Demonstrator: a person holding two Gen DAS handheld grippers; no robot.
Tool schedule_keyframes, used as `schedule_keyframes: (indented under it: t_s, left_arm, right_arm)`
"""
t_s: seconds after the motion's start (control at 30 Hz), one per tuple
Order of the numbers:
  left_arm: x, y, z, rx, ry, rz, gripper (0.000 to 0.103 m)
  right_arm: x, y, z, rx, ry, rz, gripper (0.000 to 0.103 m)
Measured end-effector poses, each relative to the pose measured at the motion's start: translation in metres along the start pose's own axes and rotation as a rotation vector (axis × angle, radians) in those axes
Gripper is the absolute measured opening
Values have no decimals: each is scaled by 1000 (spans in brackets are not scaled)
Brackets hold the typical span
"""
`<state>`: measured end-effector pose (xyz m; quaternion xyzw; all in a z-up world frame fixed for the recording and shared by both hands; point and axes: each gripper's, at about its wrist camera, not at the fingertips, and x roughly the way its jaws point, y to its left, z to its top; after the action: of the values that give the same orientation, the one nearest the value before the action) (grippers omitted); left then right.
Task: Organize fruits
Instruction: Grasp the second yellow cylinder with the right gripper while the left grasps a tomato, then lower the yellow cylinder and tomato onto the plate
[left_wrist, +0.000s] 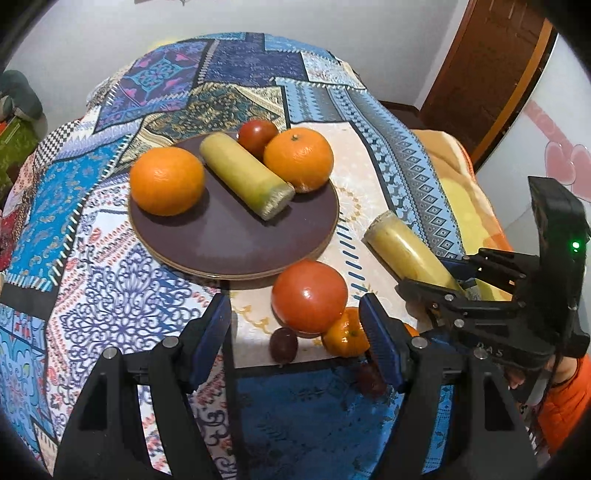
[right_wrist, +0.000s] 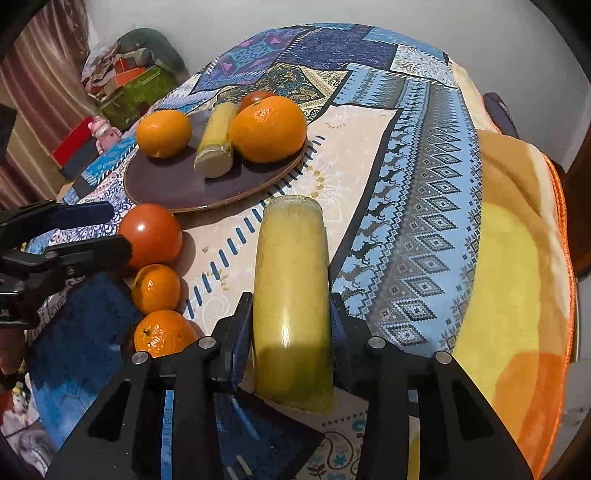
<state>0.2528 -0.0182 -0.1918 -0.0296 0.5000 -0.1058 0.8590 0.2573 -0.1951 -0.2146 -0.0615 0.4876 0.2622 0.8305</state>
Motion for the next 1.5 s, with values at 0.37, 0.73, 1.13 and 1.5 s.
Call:
schedule_keyframes:
  t_s: [0.37,0.73,1.13,1.5]
  left_arm:
    - [23,-1,2,-41,33,-29,52]
    - [8,-1,2,-43,-2,-19,48]
    - [-36,26,10,-78,-110,37,48]
    - [-29,55,26,-97,-117,78,48]
  right_arm:
    - [8,2,1,4,-38,1,36]
    - [-5,2,3,5,-75,35,36]
    - [-30,22,35,-26,-167,38,36]
    - [-21,53,74,-76,-199,70,36]
